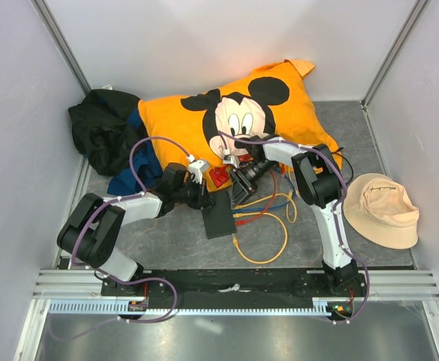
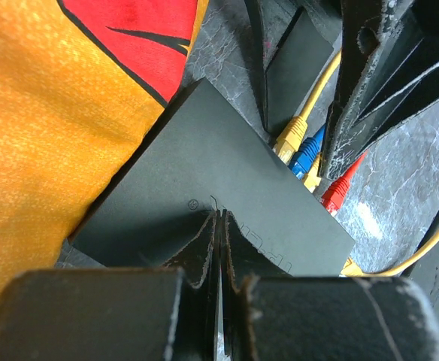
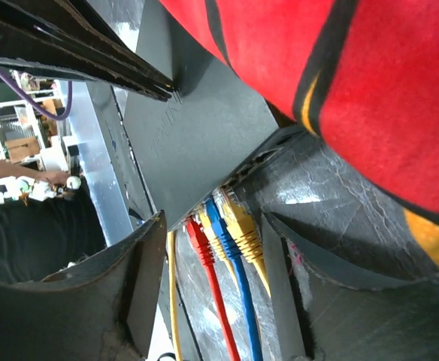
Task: Pull the plug from the switch port
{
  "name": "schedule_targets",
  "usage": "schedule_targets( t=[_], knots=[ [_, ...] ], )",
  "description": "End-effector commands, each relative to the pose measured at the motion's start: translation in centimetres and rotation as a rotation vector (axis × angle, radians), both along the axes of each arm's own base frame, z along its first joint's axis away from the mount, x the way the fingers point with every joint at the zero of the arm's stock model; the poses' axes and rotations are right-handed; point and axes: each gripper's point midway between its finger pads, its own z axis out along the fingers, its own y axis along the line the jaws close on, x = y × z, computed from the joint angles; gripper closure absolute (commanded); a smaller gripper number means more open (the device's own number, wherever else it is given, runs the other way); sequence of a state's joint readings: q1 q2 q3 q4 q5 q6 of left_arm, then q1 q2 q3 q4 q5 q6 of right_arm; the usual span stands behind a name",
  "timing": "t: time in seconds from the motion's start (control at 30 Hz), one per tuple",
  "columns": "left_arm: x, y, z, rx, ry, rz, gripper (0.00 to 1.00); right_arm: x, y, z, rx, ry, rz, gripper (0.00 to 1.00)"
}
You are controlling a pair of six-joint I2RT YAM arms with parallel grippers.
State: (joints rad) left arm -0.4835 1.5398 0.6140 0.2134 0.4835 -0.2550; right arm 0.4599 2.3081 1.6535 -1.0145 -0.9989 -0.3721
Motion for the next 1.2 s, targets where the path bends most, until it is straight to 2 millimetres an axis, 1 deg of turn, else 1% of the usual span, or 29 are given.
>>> schedule_targets(
  t=[0.0, 0.37, 0.5, 0.7, 0.77, 0.83, 0.97, 1.1, 1.17],
  knots=[
    [-2.9, 2.3, -4.3, 0.119, 0.146, 0.019, 0.98, -0.4, -2.4, -4.8, -0.132, -0.03, 0.082, 0.4],
    [-3.0, 2.4, -4.5, 0.124, 0.153, 0.022, 0.98, 0.8, -1.8, -7.0, -0.149, -0.023, 0.076, 0.49],
    [-3.0, 2.4, -4.5, 0.126, 0.155, 0.022, 0.98, 0.8, -2.0, -7.7, -0.163, -0.027, 0.089, 0.5],
    [-2.9, 2.4, -4.6, 0.129, 0.155, 0.024, 0.98, 0.9, -2.1, -8.0, -0.177, -0.053, 0.105, 0.51],
    [-3.0, 2.4, -4.6, 0.13, 0.158, 0.024, 0.98, 0.8, -2.4, -8.6, -0.208, -0.075, 0.126, 0.5],
    [-2.9, 2.3, -4.6, 0.129, 0.158, 0.023, 0.98, 0.8, -2.3, -8.7, -0.22, -0.104, 0.135, 0.5],
    [-2.9, 2.3, -4.7, 0.13, 0.158, 0.024, 0.98, 0.7, -1.6, -8.6, -0.206, -0.104, 0.13, 0.51],
    [-2.9, 2.4, -4.7, 0.132, 0.158, 0.025, 0.98, 0.9, -1.1, -9.2, -0.211, -0.112, 0.122, 0.52],
    [-2.9, 2.4, -4.7, 0.131, 0.16, 0.024, 0.98, 1.0, -1.0, -9.5, -0.22, -0.113, 0.114, 0.54]
  ],
)
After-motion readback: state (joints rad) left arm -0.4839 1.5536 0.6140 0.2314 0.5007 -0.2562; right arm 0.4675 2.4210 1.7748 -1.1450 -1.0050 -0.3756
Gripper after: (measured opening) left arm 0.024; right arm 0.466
